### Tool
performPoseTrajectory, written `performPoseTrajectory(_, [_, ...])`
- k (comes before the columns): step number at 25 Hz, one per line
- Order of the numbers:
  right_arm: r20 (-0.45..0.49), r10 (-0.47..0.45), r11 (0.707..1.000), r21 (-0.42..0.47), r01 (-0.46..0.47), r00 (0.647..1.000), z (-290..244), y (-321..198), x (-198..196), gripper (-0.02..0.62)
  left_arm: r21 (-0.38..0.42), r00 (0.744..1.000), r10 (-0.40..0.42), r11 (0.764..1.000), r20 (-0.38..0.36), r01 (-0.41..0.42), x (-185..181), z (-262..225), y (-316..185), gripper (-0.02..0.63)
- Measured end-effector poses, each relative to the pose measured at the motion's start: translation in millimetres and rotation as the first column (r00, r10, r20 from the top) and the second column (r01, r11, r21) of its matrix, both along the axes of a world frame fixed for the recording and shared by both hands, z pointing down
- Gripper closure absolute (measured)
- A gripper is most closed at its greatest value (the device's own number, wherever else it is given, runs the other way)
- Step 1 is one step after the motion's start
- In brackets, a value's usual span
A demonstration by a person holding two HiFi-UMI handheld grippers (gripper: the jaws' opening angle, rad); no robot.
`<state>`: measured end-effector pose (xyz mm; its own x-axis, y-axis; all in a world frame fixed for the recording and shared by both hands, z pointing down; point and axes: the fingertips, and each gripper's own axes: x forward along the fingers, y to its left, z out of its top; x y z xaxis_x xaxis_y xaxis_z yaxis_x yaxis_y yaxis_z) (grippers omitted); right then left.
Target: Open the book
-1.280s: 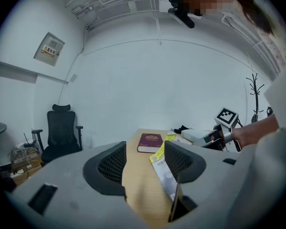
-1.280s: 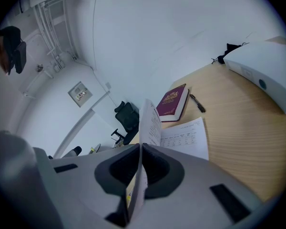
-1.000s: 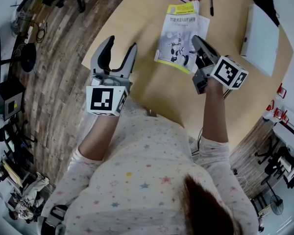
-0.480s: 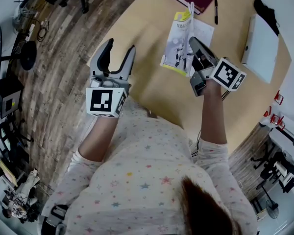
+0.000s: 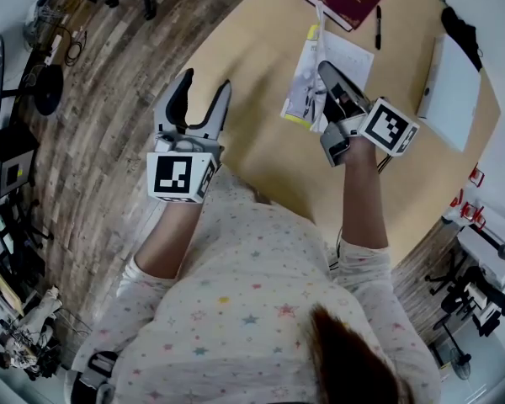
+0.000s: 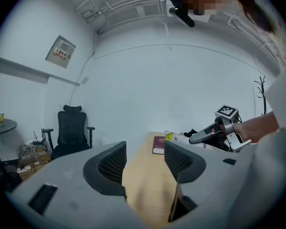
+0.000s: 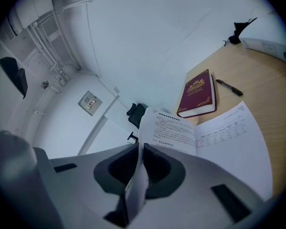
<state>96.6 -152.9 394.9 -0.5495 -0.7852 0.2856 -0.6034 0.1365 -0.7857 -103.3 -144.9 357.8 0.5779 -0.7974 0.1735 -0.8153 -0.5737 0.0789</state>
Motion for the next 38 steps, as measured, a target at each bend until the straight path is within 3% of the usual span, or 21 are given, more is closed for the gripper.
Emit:
performPoseTrajectory(9, [0.021,-0.012,0.999,-0.032,0.013,1.0,8.2,-13.7,-27.6,0.56,-0.007,1.0,-0.031,0.999,-0.002,0.031,-12.0,3.8,0.0,0.359])
performPoseTrajectory(23, [-0.028,-0.052,0.995,-0.083,0.05,0.998,36.1,-25.0,-59.9,0.554,-0.015,0.998,-0.069,0.998,0.013,0.069,-27.2,7.4,2.3,0.359])
performPoseTrajectory(33, [-0.203,-0.119,0.99,-0.103,0.1,0.972,55.7,-23.9,-76.0,0.551,-0.02,0.996,-0.091,0.996,0.013,0.092,-32.7,10.3,7.4,0.359])
performPoseTrajectory(38, [-0.399,-0.196,0.98,-0.102,0.169,0.896,66.4,-22.9,-86.9,0.549,-0.025,0.994,-0.106,0.994,0.019,0.107,-38.2,12.2,9.0,0.359])
